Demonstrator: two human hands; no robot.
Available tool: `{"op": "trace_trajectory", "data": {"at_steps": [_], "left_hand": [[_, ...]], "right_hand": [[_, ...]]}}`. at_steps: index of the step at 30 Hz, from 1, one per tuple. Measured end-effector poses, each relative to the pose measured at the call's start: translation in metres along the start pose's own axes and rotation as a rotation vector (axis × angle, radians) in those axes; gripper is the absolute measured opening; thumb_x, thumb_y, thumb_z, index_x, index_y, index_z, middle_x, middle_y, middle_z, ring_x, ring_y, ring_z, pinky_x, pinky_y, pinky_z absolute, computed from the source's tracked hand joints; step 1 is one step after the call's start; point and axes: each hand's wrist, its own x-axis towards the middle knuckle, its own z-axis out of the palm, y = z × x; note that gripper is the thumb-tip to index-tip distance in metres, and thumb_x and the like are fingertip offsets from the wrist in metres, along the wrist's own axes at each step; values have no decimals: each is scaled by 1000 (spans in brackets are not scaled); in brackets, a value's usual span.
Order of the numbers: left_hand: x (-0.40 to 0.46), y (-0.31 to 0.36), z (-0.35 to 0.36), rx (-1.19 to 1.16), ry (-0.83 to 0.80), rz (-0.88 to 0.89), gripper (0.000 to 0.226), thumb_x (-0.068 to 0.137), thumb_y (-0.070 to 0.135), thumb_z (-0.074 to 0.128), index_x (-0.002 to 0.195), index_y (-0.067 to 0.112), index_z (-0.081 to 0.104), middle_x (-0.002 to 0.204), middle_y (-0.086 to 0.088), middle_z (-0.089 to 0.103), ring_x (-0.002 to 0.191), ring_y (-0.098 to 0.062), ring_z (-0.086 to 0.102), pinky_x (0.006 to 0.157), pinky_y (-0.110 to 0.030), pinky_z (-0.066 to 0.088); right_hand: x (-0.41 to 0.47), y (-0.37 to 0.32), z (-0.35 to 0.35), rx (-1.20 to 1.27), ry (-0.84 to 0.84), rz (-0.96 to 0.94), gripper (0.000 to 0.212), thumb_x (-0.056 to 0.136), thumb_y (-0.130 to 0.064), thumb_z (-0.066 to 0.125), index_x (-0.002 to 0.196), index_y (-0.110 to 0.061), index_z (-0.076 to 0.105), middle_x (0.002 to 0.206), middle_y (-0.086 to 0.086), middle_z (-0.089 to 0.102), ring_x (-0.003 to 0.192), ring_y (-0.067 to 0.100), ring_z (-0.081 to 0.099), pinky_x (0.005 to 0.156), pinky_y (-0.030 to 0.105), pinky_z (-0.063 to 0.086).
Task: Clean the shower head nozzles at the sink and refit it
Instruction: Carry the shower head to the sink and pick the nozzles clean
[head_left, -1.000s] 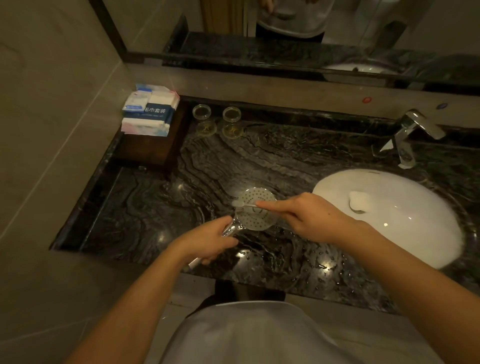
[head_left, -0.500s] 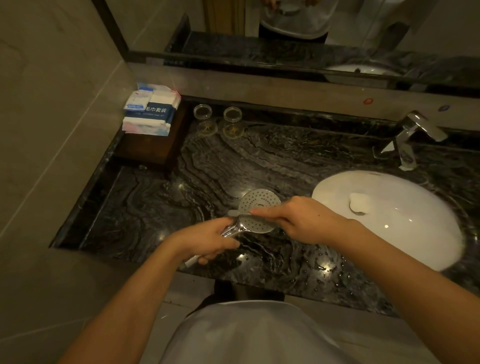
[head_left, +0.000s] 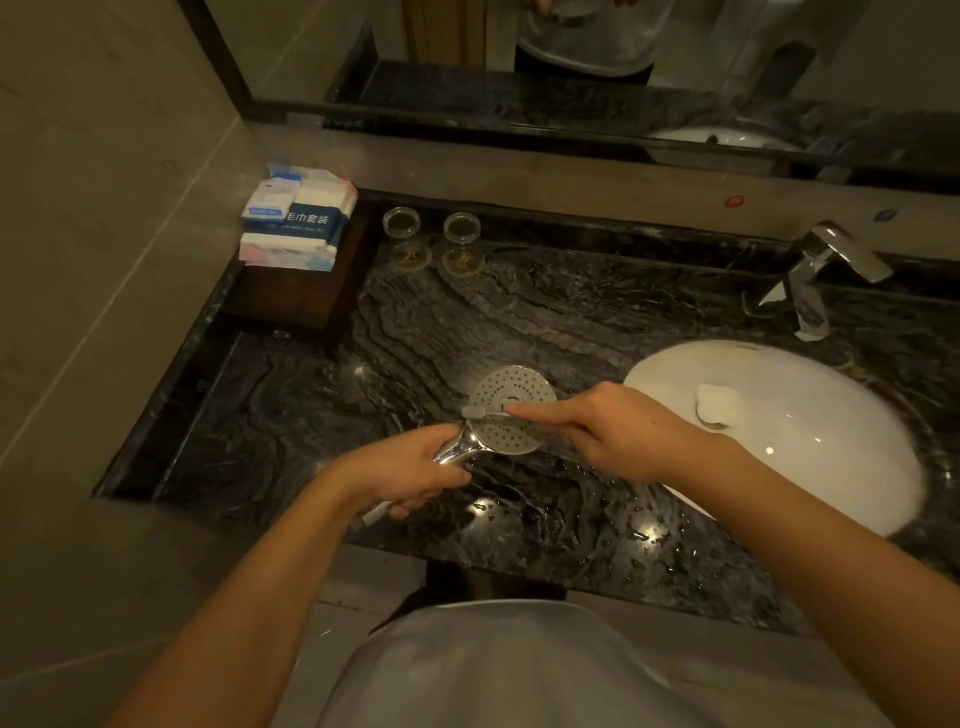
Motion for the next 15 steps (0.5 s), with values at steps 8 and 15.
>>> {"op": "trace_trajectory", "data": {"at_steps": [8, 15], "left_hand": [[3, -3, -4, 24, 6, 32, 22, 102, 13, 59, 116, 29, 54, 56, 0, 44, 40, -11, 38, 37, -25, 33], [9, -5, 0, 34, 11, 20, 26, 102, 12, 59, 118, 30, 51, 51, 5, 46, 38, -10, 38, 36, -25, 34]], "right_hand": [[3, 4, 1, -11, -16, 11, 58, 97, -25, 40, 141, -63, 32, 74, 0, 67, 52, 8, 48, 56, 31, 44], [9, -7, 0, -4, -36, 28, 52, 101, -25, 44, 140, -59, 38, 63, -12, 49, 51, 6, 42, 57, 30, 35]]}}
